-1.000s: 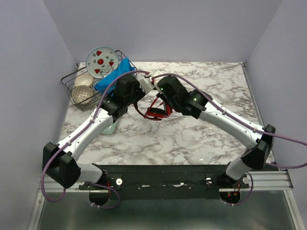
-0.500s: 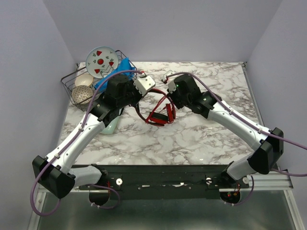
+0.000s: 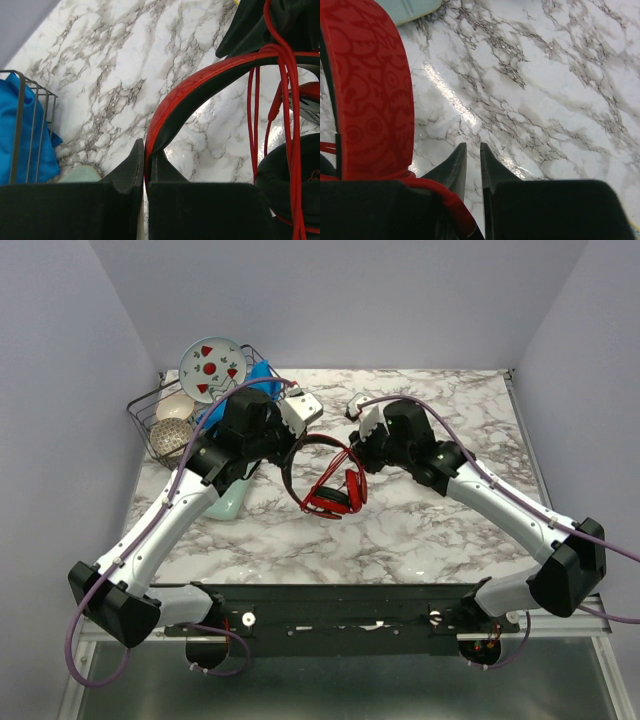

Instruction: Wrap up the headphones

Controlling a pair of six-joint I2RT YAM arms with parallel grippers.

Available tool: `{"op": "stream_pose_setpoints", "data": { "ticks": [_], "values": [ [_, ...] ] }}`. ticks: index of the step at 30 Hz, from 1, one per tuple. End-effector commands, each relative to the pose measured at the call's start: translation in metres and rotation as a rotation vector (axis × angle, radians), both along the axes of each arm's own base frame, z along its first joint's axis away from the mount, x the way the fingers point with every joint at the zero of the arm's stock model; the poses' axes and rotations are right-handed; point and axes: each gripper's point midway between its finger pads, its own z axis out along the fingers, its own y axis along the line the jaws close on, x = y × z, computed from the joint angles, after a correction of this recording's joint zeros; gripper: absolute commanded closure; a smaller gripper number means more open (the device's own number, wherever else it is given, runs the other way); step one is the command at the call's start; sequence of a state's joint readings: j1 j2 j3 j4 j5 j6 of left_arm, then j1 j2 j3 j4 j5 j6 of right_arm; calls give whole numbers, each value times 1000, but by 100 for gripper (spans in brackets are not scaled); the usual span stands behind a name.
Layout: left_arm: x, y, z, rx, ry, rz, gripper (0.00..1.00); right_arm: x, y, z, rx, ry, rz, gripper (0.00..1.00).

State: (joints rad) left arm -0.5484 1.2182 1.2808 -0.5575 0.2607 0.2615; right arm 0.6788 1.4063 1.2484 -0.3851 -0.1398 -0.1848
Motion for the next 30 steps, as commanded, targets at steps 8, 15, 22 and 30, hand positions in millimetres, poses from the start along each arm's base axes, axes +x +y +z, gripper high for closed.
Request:
{"op": "stream_pose_setpoints", "data": {
  "ticks": [8, 15, 22, 30],
  "values": [
    [-4, 17, -3, 79, 122, 103, 100, -7, -12, -46, 7, 33, -21, 52],
    [3, 26, -22, 173, 135, 125, 100, -8, -27, -69, -21, 77, -118, 40],
    [9, 31, -38, 248, 153, 125, 100, -13, -51, -95, -93, 134, -238, 34],
    [30, 48, -71, 256, 217, 169, 100, -12, -78, -89, -120, 123, -397, 31]
  ]
}}
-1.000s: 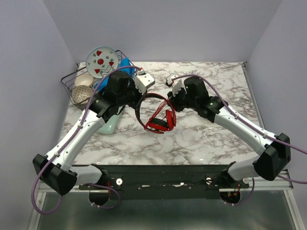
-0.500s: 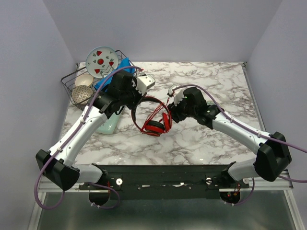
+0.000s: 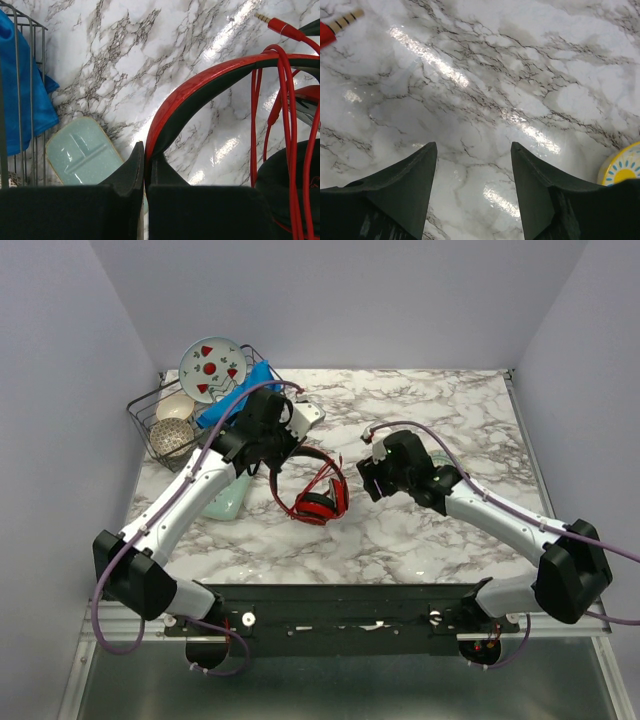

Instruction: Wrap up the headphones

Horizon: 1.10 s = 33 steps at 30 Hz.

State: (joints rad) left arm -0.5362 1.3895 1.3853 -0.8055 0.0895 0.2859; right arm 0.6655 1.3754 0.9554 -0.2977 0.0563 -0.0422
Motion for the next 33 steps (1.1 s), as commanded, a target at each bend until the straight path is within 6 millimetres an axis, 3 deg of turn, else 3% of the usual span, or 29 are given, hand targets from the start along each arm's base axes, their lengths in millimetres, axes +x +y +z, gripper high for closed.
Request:
{"op": "stream_pose_setpoints", "data": {
  "ticks": [1, 10, 19, 26, 30, 31, 33],
  "values": [
    [20, 15, -20, -16, 36, 39, 100, -1, -28, 11, -24, -20, -151, 31],
    [75, 58, -72, -112, 110, 199, 100, -9, -40, 48, 25, -94, -170, 30],
    [80, 45, -120, -235, 251, 143, 100, -14, -48, 51, 6, -112, -175, 30],
    [87, 42, -147, -204, 269, 79, 99, -14, -49, 51, 5, -112, -172, 30],
    [88, 45, -163, -175, 291, 74, 91, -14, -48, 50, 2, -112, -169, 30],
    [87, 46, -167, -166, 298, 72, 83, -14, -48, 49, 1, -109, -167, 30],
    [86, 47, -171, -161, 305, 75, 77, -14, -48, 51, 5, -112, -170, 30]
  ]
}}
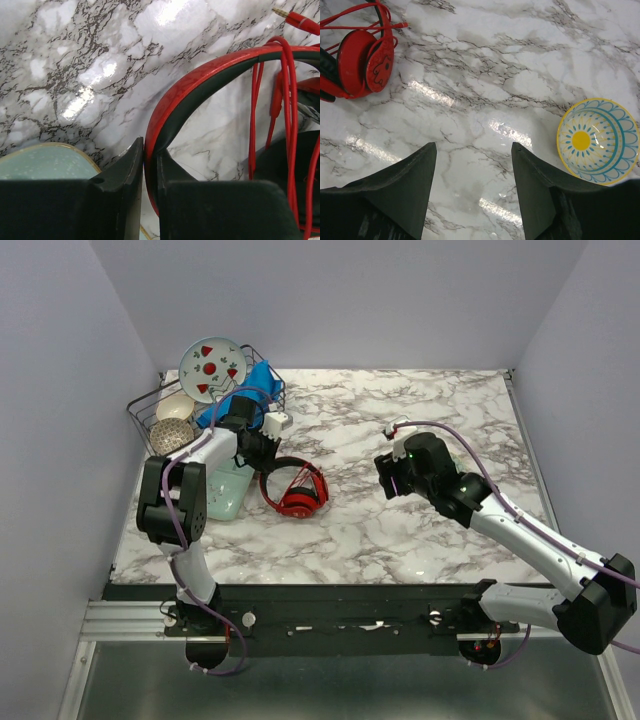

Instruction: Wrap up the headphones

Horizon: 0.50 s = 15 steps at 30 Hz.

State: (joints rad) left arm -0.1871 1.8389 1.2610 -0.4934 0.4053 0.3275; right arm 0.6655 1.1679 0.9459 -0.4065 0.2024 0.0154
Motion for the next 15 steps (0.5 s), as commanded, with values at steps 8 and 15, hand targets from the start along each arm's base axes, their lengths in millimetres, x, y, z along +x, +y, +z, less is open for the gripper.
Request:
{"op": "stream_pose_setpoints", "data": {
  "ticks": [8, 15],
  "values": [
    [10, -5, 16, -30, -62, 5, 48, -1, -9, 3, -14, -12, -23, 30],
    [20, 5, 63, -2, -154, 89, 1, 0, -14, 9, -16, -33, -41, 28]
  ]
}}
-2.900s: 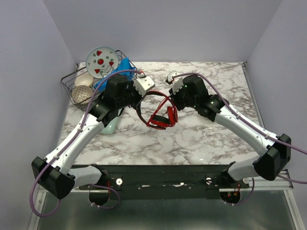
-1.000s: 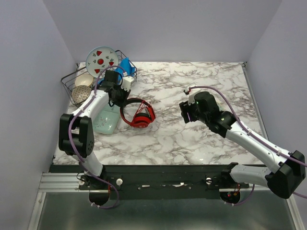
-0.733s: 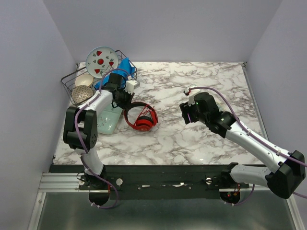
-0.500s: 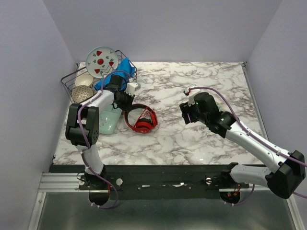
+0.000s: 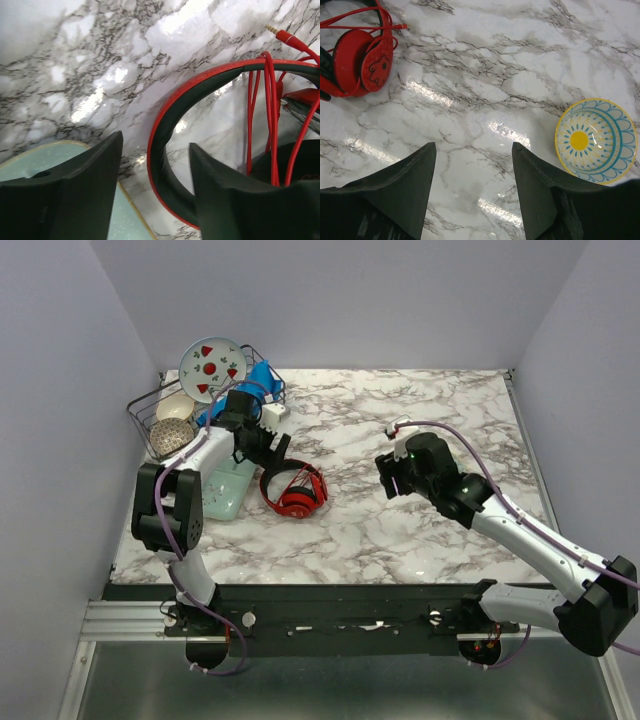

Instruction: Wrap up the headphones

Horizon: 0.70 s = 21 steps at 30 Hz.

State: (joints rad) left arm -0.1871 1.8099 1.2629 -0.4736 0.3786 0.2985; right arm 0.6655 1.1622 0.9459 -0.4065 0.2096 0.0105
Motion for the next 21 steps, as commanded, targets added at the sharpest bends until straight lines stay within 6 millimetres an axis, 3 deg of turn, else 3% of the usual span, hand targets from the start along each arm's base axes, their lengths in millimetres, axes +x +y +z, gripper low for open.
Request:
{"op": "stream_pose_setpoints", "data": {
  "ticks": [1, 7, 9, 10, 11, 12, 13, 14, 16, 17, 21],
  "values": [
    [10, 4, 62, -9, -127, 59, 1, -1, -14, 7, -15, -26, -43, 27],
    [-4, 23, 111, 33, -221, 141, 1, 0, -25, 9, -28, -50, -85, 20],
    [-13, 36, 113, 73, -242, 180, 1, 0, -32, 6, -37, -50, -109, 18],
    [-17, 41, 130, 71, -300, 199, 1, 1, -36, 7, -34, -57, -126, 8],
    [-25, 48, 122, 92, -301, 215, 1, 1, -38, 8, -27, -60, -141, 2],
    [-30, 54, 125, 102, -326, 237, 1, 2, -44, 8, -32, -68, -170, 0],
    [-31, 64, 143, 113, -410, 277, 1, 3, -50, 7, -32, -71, -196, 0],
    [-40, 72, 130, 136, -405, 297, 1, 3, -54, 10, -16, -82, -219, 0],
    [-47, 87, 140, 147, -472, 349, 1, 6, -66, 14, -2, -101, -275, 0],
    [-53, 97, 128, 179, -457, 375, 1, 5, -71, 15, 12, -113, -300, 0],
    [-68, 133, 115, 230, -438, 489, 1, 4, -98, 24, 36, -186, -426, 0]
  ]
}}
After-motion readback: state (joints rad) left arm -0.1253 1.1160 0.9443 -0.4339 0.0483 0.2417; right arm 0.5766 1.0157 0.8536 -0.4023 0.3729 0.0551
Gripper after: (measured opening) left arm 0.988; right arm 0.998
